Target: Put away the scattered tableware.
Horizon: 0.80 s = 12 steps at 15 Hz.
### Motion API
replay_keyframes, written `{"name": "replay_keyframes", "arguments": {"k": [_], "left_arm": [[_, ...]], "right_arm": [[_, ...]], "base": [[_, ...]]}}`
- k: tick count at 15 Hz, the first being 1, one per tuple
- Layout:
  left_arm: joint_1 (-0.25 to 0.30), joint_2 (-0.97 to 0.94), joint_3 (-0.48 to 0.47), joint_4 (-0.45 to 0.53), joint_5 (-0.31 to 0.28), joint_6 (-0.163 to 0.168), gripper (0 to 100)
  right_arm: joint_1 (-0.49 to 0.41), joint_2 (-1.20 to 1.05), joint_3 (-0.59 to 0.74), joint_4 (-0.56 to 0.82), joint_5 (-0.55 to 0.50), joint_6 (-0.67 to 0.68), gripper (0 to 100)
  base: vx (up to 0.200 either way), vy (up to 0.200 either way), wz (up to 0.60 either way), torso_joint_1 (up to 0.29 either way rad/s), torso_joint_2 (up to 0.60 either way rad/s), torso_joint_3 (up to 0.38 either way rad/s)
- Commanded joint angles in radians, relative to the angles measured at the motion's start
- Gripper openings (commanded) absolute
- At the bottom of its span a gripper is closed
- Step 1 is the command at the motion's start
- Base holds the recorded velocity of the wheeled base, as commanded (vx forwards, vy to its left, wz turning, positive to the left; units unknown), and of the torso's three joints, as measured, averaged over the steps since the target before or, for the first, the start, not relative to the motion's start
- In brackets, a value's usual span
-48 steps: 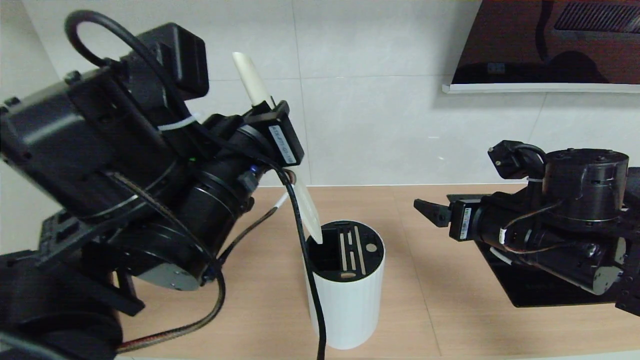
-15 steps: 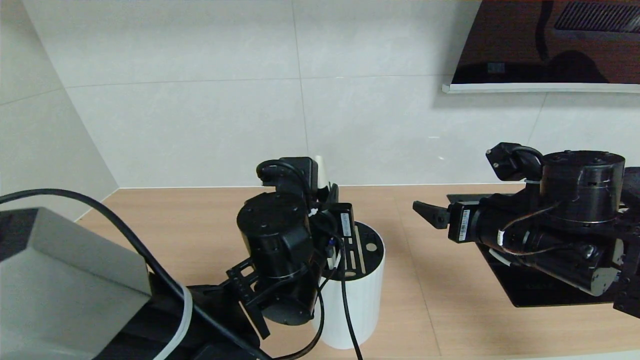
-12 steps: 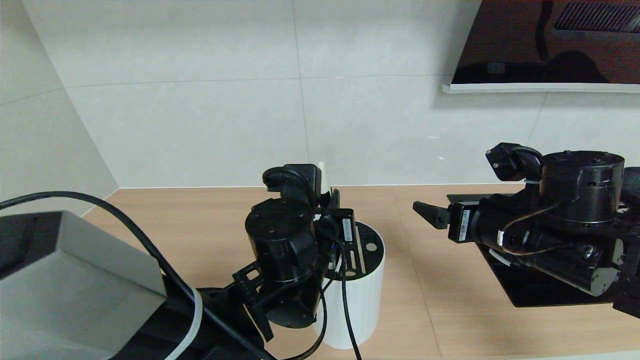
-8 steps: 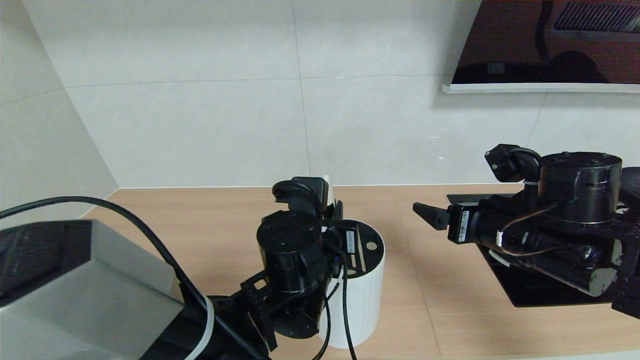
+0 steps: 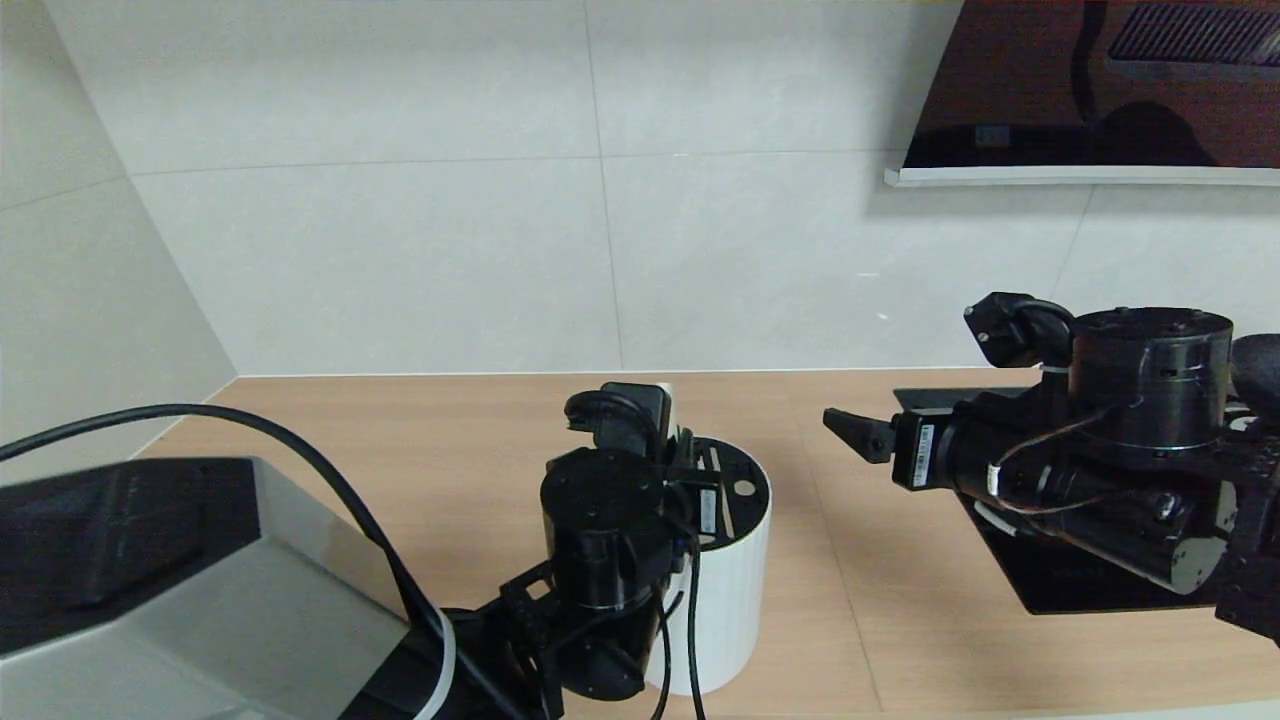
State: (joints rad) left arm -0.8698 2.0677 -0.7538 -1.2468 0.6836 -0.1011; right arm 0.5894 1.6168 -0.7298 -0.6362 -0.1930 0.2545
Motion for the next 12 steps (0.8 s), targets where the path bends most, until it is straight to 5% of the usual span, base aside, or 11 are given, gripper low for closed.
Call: {"name": "replay_keyframes", "arguments": {"k": [1, 2, 3, 12], "left_arm": [[0.000, 0.002, 0.001, 0.000, 0.001, 0.000, 0], [0.000, 0.000, 0.001, -0.002, 0.001, 0.000, 0], [0.000, 0.000, 0.001, -0.002, 0.001, 0.000, 100], [0.002, -0.040, 0.011, 0.000, -0.003, 0.007, 100]], "right_arm": [[0.001, 0.002, 0.000, 0.000, 0.000, 0.000, 100], [0.001, 0.002, 0.000, 0.000, 0.000, 0.000, 100], [0.001, 0.002, 0.000, 0.000, 0.000, 0.000, 100], [0.001, 0.002, 0.000, 0.000, 0.000, 0.000, 100]], "base": [[0.000, 0.000, 0.00, 0.000, 0.00, 0.000], [0.000, 0.000, 0.00, 0.000, 0.00, 0.000], [0.000, 0.000, 0.00, 0.000, 0.00, 0.000], [0.000, 0.000, 0.00, 0.000, 0.00, 0.000]]}}
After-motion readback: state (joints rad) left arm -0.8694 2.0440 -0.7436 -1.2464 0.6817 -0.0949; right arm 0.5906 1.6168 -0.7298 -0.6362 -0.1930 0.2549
